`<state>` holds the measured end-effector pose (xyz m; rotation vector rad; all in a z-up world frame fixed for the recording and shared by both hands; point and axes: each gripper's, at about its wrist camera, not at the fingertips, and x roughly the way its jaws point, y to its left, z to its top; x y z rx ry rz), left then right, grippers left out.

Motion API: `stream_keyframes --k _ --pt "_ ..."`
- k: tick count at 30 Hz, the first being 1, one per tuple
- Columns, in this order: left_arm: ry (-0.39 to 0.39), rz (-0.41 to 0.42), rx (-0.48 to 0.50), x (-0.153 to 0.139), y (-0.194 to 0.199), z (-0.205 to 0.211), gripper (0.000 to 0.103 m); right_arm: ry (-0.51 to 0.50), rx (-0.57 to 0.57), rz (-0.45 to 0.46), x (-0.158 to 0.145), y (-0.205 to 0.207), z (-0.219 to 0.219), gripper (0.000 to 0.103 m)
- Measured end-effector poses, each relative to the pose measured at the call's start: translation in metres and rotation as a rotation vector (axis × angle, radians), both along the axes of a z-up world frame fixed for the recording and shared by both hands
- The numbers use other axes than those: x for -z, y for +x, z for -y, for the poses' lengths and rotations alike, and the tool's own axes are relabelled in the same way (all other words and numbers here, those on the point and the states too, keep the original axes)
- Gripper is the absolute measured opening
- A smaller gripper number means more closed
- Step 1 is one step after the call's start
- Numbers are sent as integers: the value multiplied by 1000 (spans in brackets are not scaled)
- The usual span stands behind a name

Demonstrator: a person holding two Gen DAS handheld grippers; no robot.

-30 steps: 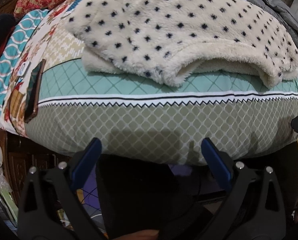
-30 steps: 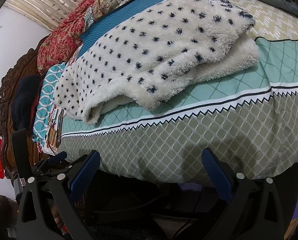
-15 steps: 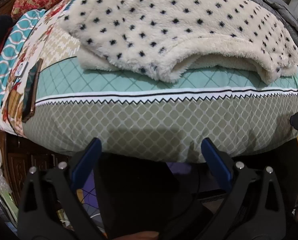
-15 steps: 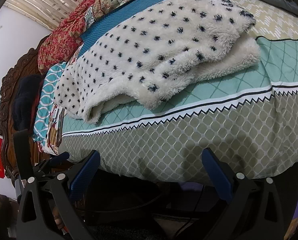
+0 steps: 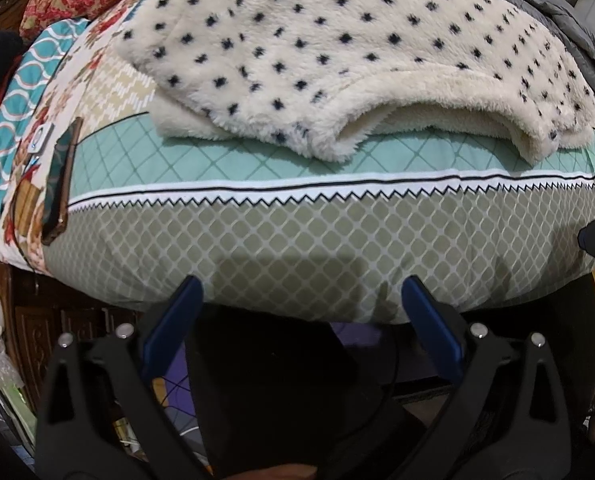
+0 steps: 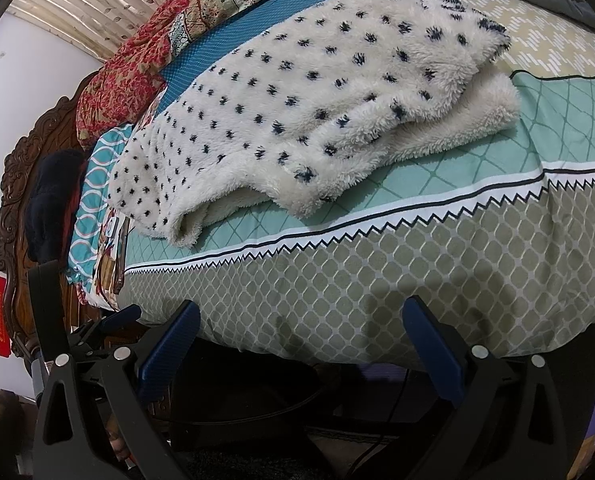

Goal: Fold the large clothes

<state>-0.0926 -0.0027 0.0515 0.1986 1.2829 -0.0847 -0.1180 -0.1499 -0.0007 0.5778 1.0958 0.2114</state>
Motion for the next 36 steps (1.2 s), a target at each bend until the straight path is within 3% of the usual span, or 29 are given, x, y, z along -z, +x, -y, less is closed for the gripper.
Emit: stream_keyframes --k 36 --pt "-10 -31 27 6 3 1 96 7 -1 -5 0 0 2 22"
